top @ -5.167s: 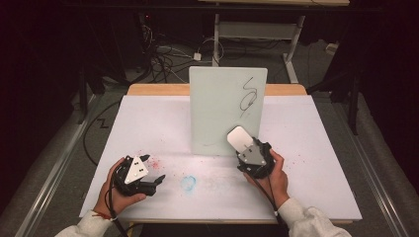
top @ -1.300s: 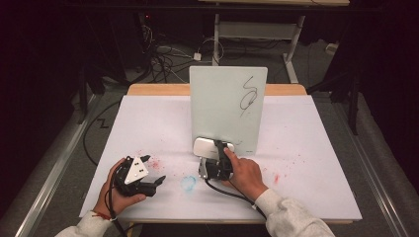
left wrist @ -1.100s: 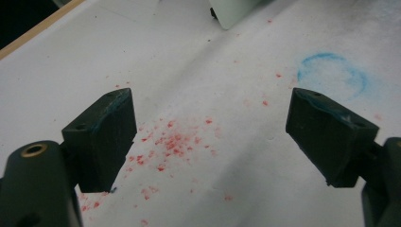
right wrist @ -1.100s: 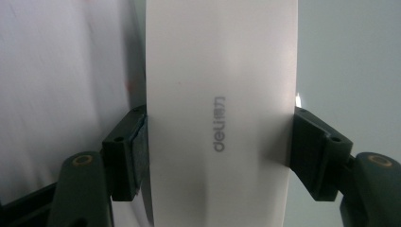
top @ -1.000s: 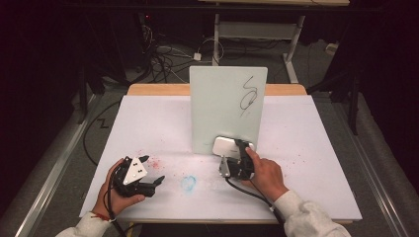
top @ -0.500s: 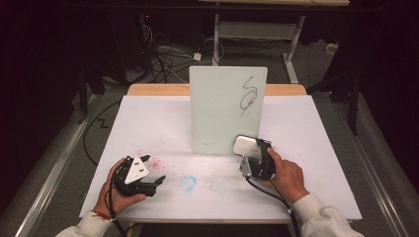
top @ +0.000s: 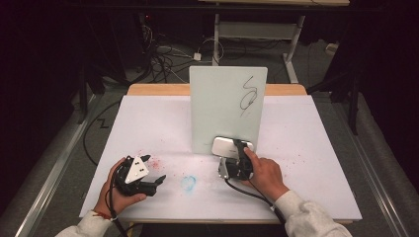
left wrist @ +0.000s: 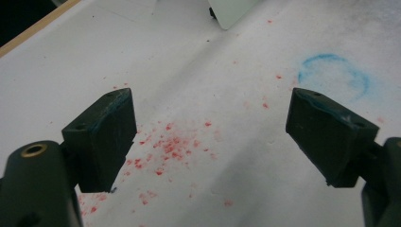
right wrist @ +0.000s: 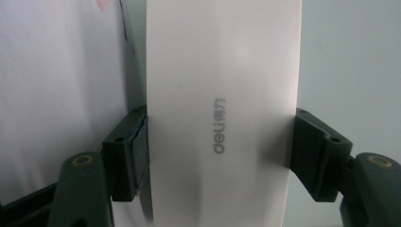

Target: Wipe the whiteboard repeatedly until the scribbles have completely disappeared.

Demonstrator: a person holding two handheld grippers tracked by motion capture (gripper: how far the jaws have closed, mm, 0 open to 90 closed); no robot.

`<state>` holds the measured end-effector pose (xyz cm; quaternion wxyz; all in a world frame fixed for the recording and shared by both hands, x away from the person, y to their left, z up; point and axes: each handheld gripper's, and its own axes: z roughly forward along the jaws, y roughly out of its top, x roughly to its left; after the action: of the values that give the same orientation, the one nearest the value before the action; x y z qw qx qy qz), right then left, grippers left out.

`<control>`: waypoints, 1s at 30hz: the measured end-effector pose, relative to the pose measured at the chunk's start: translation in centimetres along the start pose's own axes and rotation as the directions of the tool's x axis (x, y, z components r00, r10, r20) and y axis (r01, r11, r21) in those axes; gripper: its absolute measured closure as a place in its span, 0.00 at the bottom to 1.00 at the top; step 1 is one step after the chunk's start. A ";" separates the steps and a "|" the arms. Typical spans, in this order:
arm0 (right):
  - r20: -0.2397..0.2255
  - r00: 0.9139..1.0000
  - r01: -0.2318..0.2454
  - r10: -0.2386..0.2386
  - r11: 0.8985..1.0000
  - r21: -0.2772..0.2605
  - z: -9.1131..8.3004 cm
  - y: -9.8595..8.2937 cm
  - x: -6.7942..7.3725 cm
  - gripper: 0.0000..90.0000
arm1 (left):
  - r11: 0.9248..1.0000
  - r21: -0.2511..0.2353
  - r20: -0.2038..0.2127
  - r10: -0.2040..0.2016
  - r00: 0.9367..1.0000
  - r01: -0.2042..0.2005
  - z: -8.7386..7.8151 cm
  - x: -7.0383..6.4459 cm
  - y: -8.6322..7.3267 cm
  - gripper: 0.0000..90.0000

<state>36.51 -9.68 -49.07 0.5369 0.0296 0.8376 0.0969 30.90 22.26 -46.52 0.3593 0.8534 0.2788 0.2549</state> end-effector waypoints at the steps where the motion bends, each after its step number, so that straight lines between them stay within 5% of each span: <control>1: -0.001 1.000 -0.002 0.002 1.000 -0.007 0.1 0.6 0.1 0.34 | 1.000 0.000 0.001 0.000 1.000 0.000 0.0 0.0 0.0 0.18; 10: -0.017 0.999 0.051 -0.052 0.998 -0.021 1.0 5.6 1.6 0.34 | 1.000 -0.002 0.010 0.005 1.000 -0.005 -0.1 0.0 0.0 0.18; 13: -0.023 0.999 0.037 -0.038 0.999 -0.037 1.3 7.1 1.8 0.34 | 1.000 -0.002 0.011 0.004 1.000 -0.004 -0.1 0.0 -0.1 0.18; 20: -0.015 0.998 0.056 -0.056 0.998 -0.008 1.3 7.3 1.9 0.34 | 1.000 -0.004 0.007 -0.001 1.000 0.001 -0.3 0.0 -0.2 0.18; 30: 0.001 1.000 0.016 -0.016 0.994 0.109 0.5 4.0 0.3 0.35 | 1.000 -0.010 -0.002 0.003 1.000 -0.003 -0.7 -0.1 -0.2 0.18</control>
<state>36.65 -5.66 -48.77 0.5361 0.0522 0.8413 0.0468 30.31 22.63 -46.31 0.3631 0.8517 0.2764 0.2576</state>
